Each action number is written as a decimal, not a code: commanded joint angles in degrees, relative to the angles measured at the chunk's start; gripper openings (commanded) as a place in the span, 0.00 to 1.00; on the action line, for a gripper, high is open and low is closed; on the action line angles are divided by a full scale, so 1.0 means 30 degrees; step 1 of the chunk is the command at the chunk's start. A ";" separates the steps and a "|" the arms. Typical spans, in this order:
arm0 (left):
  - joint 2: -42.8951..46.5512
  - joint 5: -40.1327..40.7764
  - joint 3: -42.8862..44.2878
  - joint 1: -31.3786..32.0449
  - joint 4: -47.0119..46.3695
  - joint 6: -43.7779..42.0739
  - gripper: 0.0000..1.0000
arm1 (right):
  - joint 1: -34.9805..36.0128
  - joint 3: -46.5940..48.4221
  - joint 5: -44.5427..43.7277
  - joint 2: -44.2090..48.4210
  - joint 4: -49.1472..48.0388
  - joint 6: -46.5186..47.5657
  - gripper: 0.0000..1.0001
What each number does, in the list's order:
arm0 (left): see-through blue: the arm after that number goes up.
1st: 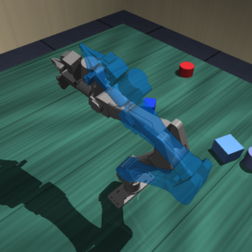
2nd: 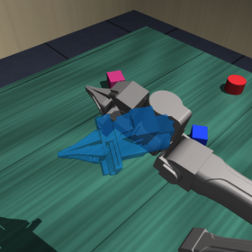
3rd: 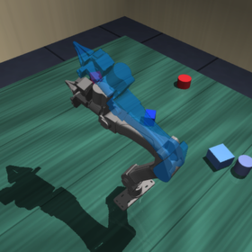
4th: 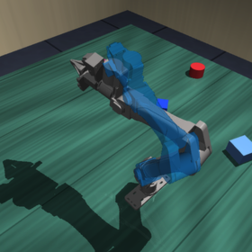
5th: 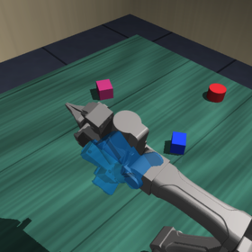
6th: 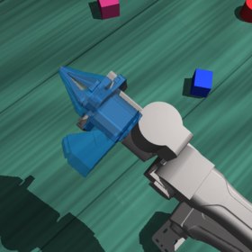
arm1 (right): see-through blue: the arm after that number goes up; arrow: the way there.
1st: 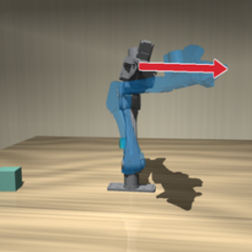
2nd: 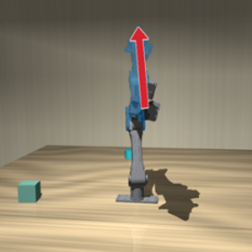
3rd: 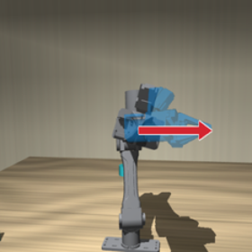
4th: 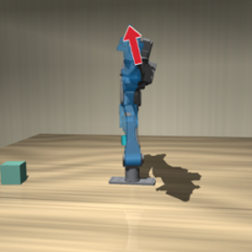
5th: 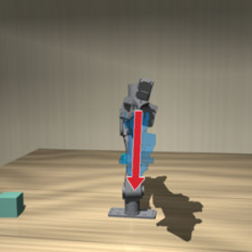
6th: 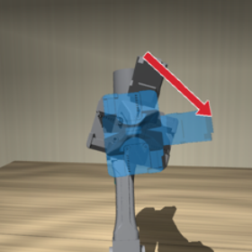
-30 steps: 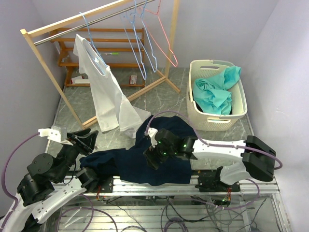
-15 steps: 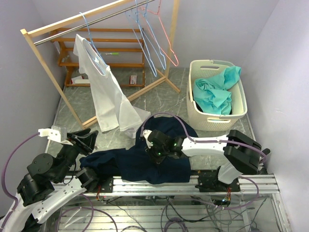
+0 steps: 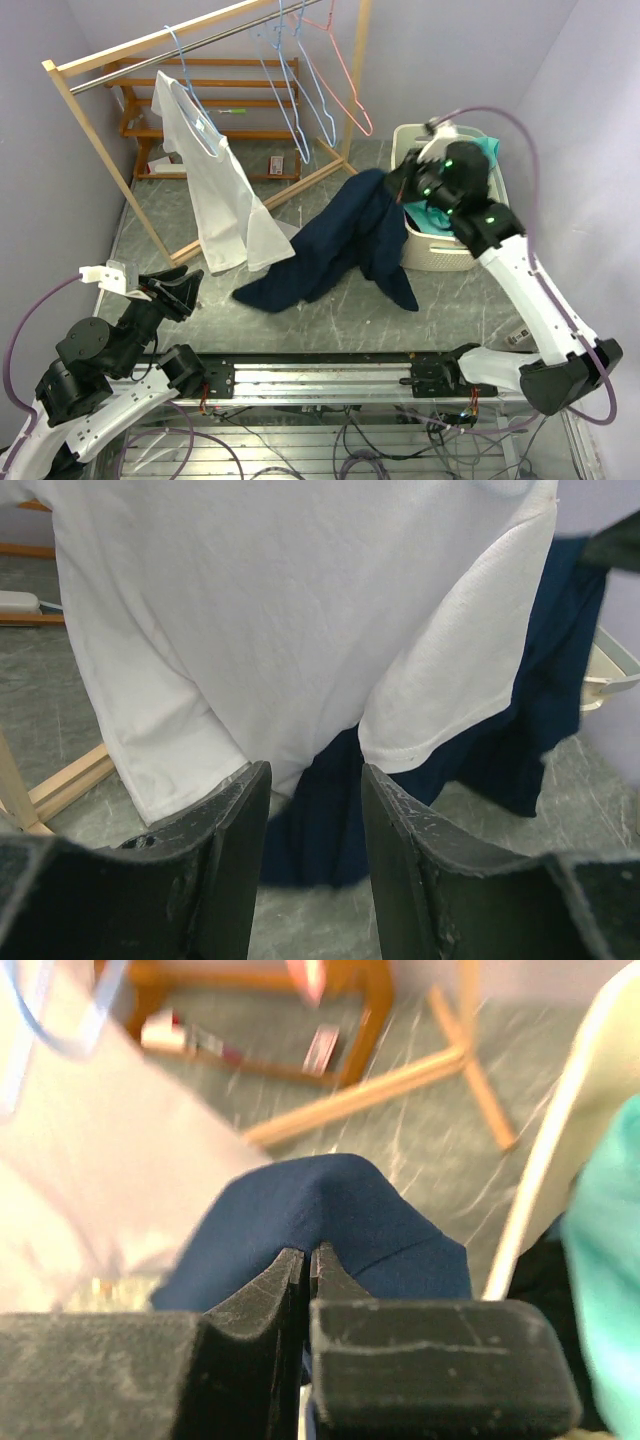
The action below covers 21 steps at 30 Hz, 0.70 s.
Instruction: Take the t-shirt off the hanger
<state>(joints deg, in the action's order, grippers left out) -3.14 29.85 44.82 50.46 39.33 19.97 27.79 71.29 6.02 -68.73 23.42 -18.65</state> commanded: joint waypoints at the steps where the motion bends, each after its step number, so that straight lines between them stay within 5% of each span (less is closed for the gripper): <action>1: 0.0250 0.0401 0.0031 0.0038 -0.0089 0.0083 0.52 | -0.2983 0.3316 -0.0146 -0.0356 0.1438 -0.1268 0.00; 8: 0.0202 0.0320 0.0001 0.0054 -0.0122 0.0039 0.52 | -0.6753 0.8116 0.2121 -0.2589 -0.0087 -0.4184 0.00; 19: 0.0295 0.0247 0.0002 0.0053 -0.0151 -0.0022 0.52 | -0.8110 2.3989 -0.1307 -0.9589 0.2855 -0.5208 0.00; 21: 0.0327 0.0220 0.0002 0.0049 -0.0161 -0.0034 0.52 | -0.8464 2.4319 -0.2036 -0.9632 0.2049 -0.5418 0.00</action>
<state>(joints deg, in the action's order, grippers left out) -3.05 29.82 44.82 50.46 39.31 19.94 4.49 137.36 5.34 -97.01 32.84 -32.69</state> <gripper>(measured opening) 0.523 0.012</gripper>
